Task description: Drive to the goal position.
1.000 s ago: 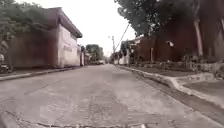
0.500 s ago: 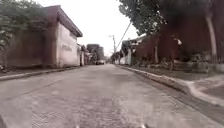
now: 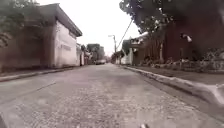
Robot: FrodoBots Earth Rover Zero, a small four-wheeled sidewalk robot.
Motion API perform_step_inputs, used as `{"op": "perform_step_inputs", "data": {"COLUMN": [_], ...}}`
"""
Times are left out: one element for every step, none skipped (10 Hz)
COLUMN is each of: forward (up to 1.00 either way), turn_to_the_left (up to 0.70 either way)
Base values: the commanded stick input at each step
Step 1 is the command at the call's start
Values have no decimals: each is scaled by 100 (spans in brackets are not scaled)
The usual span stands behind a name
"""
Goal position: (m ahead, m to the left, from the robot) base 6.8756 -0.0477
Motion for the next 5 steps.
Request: {"op": "perform_step_inputs", "data": {"forward": [100, 100, 100, 100, 100], "turn_to_the_left": [0, 0, 0, 0, 0]}}
